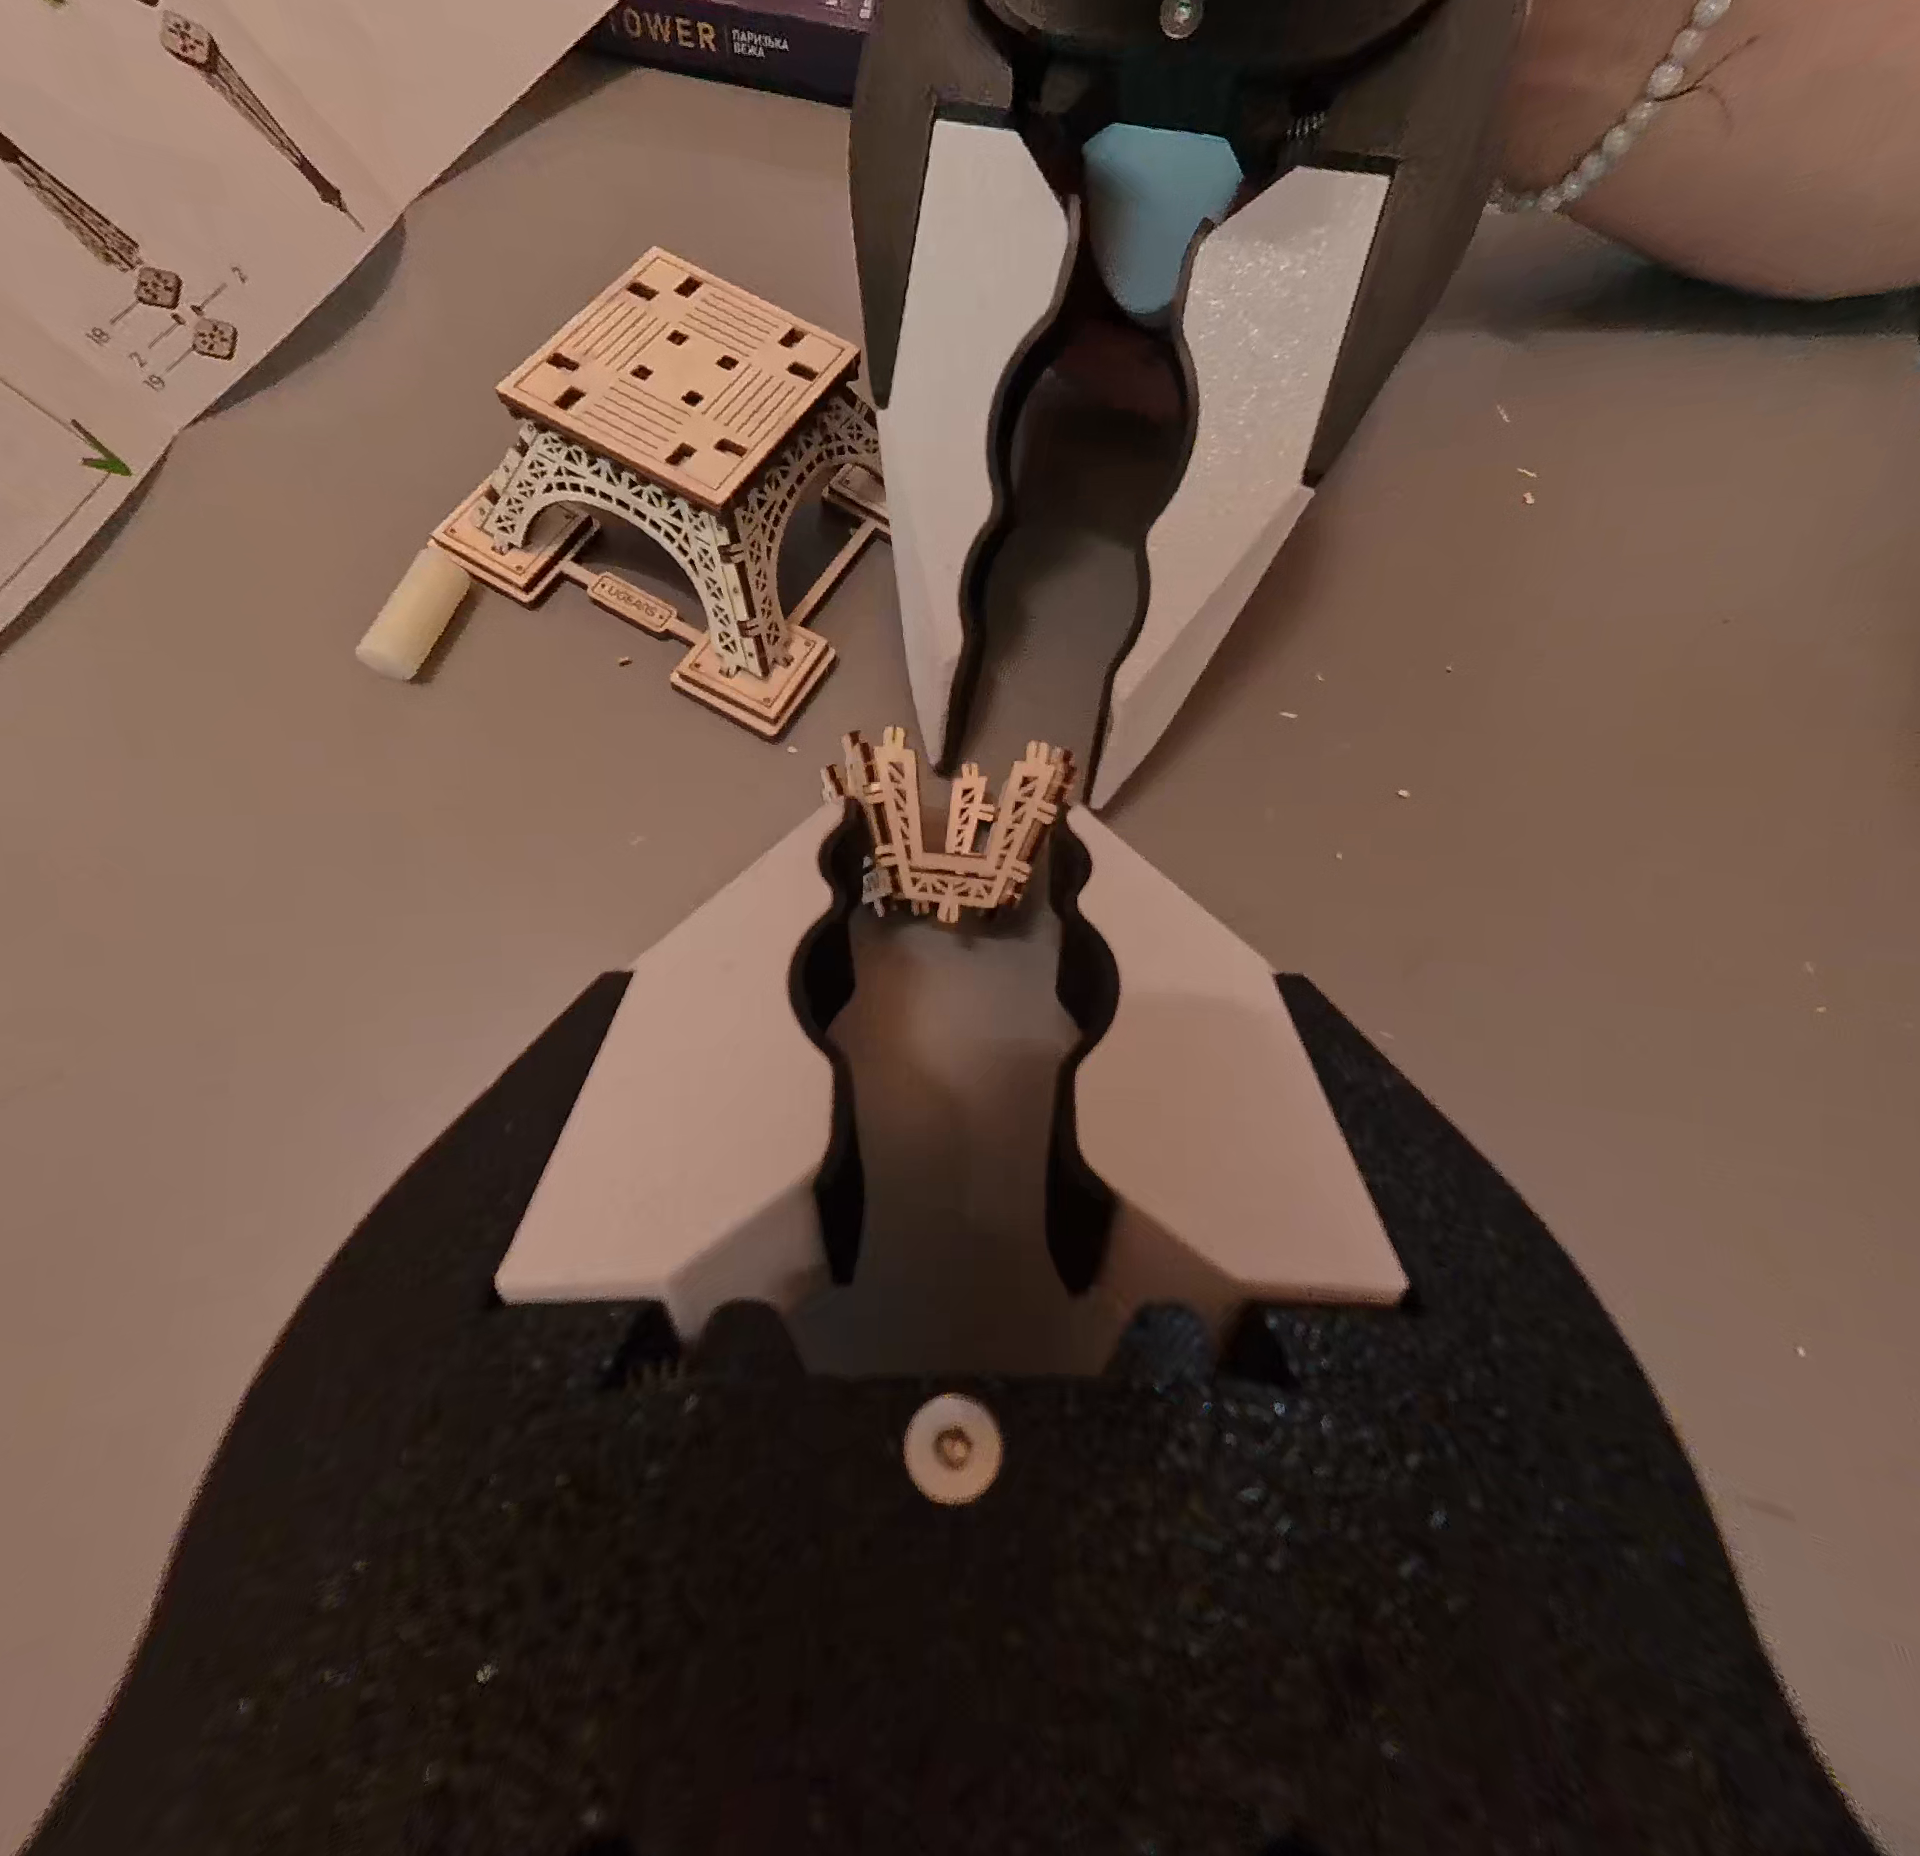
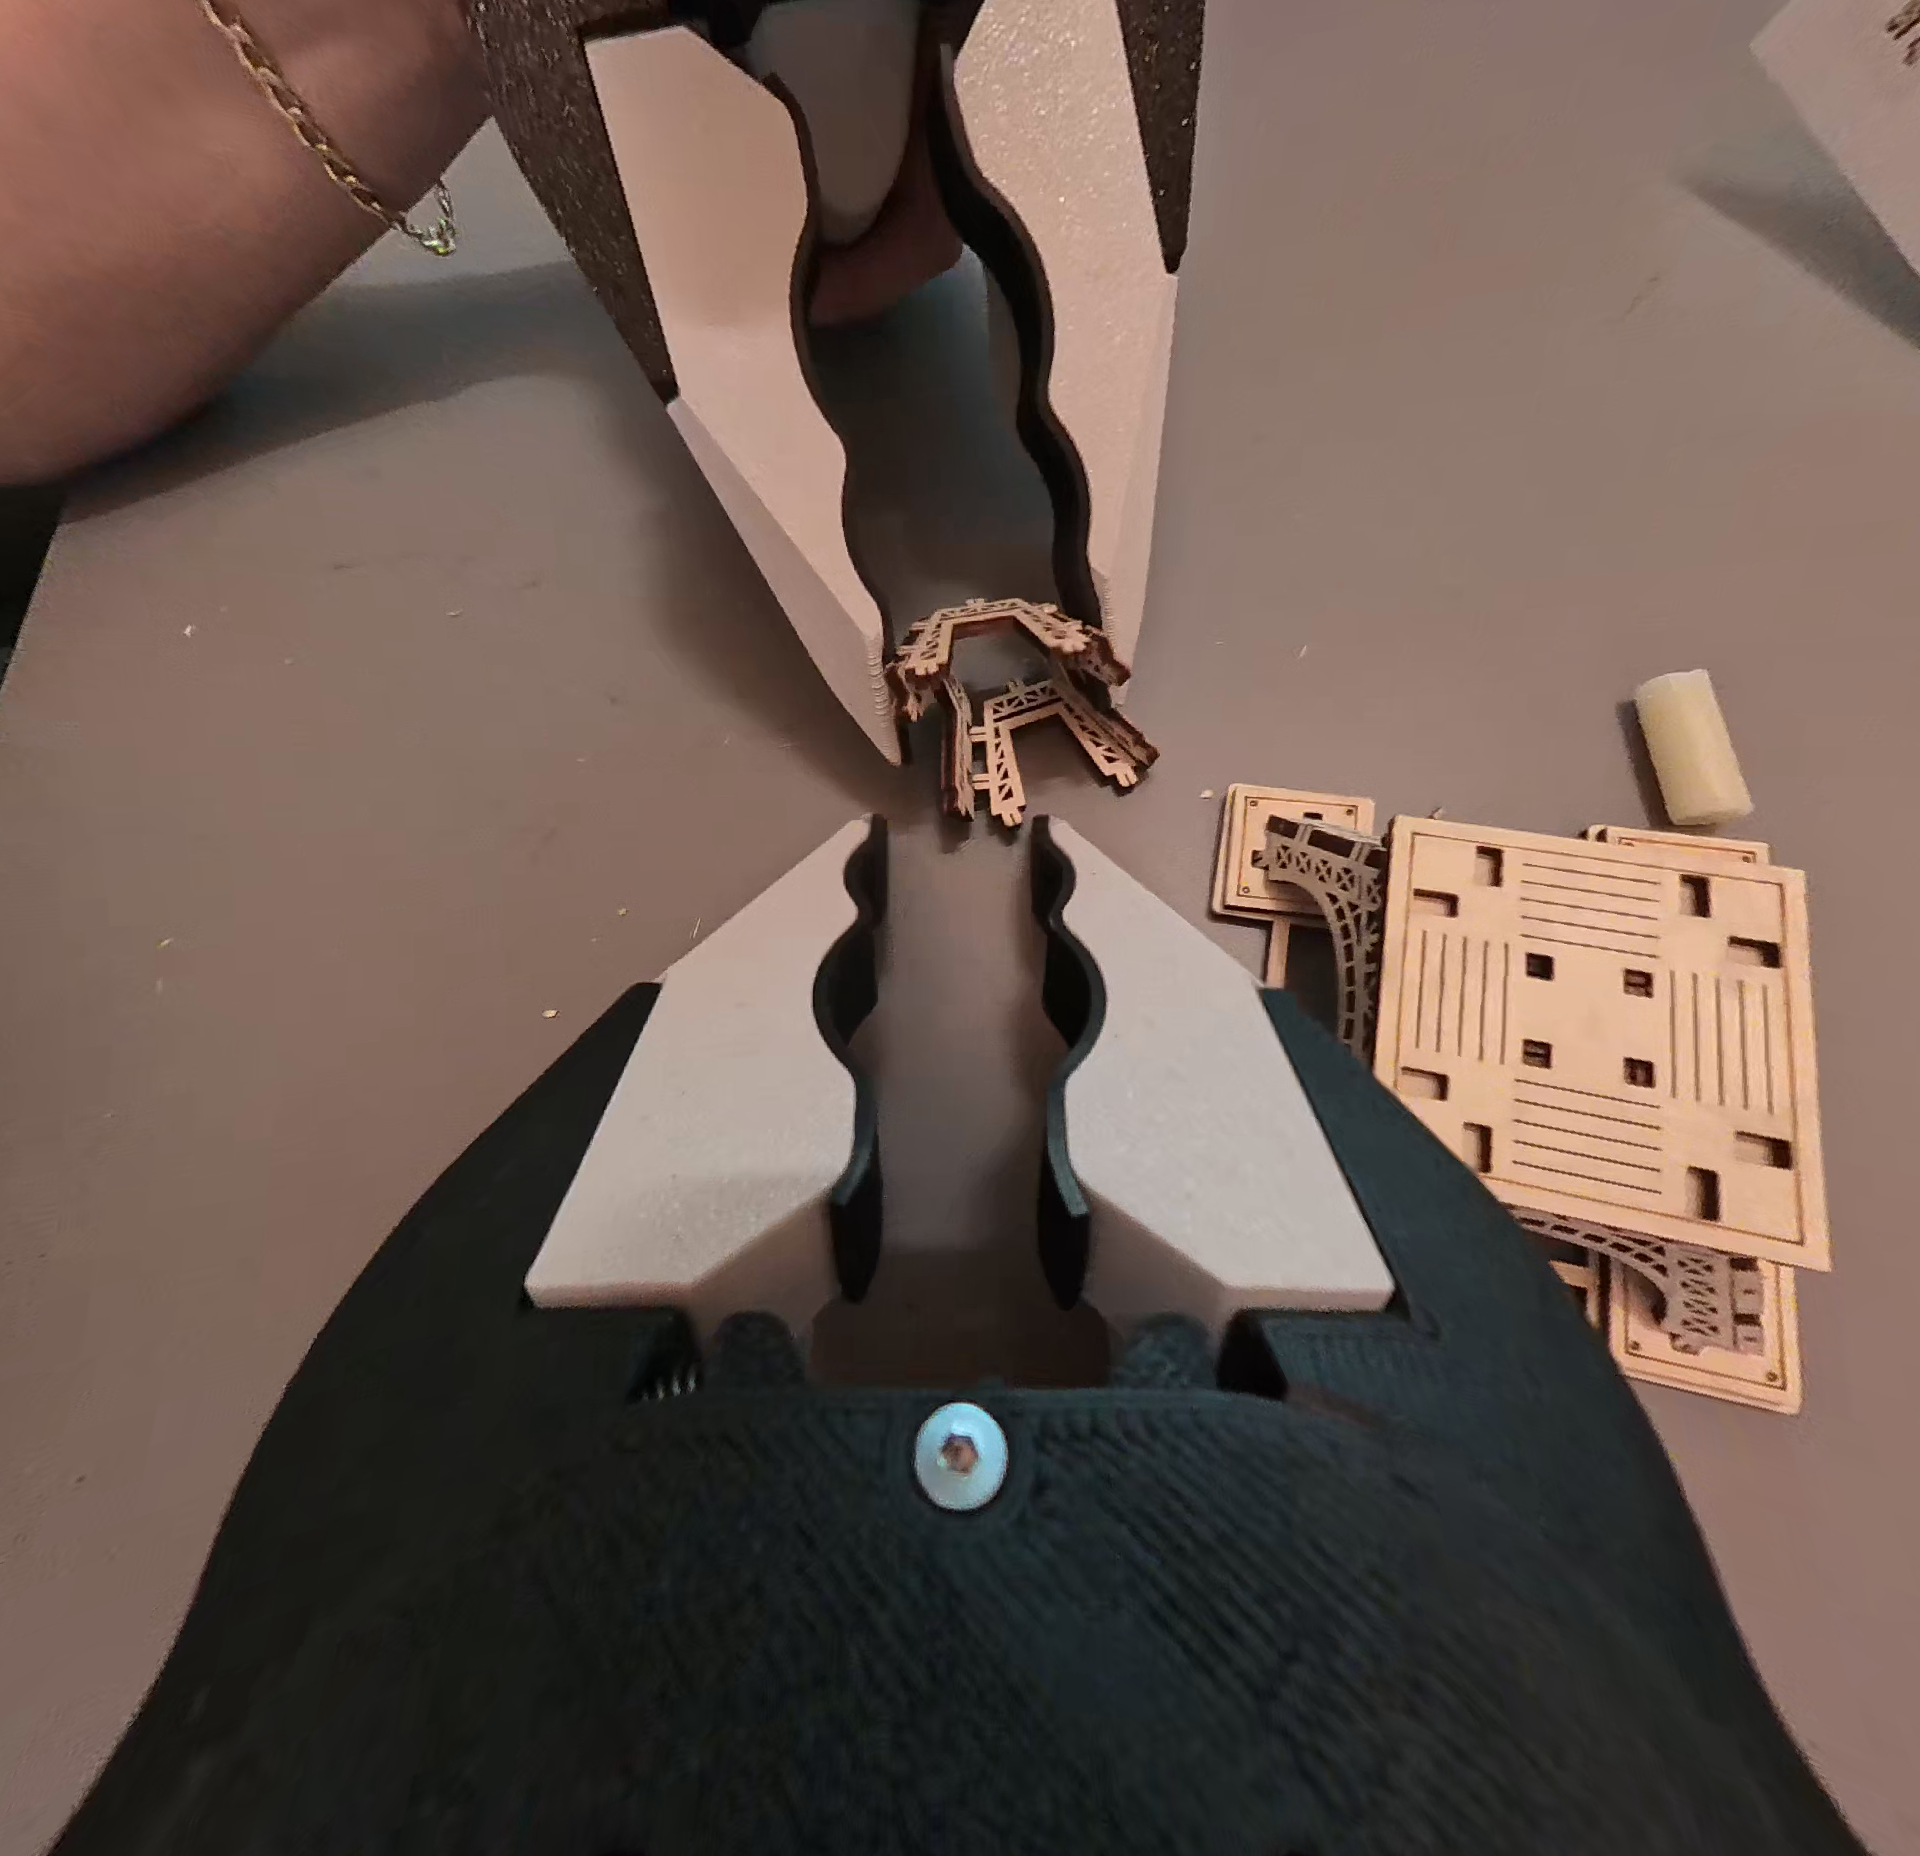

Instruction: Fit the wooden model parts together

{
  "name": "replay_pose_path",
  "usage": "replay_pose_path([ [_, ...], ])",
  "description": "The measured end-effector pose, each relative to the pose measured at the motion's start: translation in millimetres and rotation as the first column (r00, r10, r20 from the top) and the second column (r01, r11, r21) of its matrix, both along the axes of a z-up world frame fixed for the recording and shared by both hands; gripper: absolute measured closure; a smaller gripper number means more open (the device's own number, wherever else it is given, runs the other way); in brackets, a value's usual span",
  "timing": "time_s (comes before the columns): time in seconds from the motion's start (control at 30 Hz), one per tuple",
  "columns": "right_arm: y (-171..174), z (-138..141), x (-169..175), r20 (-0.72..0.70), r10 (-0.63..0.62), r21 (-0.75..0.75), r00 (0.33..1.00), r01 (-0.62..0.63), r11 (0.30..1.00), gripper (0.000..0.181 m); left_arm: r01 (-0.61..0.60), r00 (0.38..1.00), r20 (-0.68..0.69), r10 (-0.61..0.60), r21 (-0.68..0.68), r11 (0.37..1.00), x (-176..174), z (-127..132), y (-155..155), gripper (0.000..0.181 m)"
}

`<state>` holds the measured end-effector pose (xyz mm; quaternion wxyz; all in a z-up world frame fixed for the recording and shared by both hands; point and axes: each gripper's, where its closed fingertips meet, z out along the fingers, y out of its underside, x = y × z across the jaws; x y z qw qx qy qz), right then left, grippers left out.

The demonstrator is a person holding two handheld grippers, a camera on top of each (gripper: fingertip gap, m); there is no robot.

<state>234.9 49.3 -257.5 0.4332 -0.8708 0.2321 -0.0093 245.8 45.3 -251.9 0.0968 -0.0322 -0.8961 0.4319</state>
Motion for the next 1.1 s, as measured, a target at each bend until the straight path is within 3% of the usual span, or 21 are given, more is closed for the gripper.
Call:
replay_pose_path([
  [0.13,-3.5,0.9,11.2,0.002,-0.067,0.006,0.998,0.067,0.998,0.153,0.013,0.999,0.037,-0.013,0.0,1.0,-2.0,-1.0,-0.4,0.148],
  [0.5,5.4,-4.0,0.0,0.128,0.038,-0.084,0.991,-0.027,0.996,0.167,0.048,0.987,0.155,-0.048,0.003,0.999,-9.6,-4.0,1.1,0.147],
  [1.1,5.8,-3.9,0.2,0.098,0.014,-0.067,0.995,-0.008,0.998,0.168,-0.016,0.989,0.144,0.015,0.005,1.0,-4.7,-4.4,4.1,0.142],
])
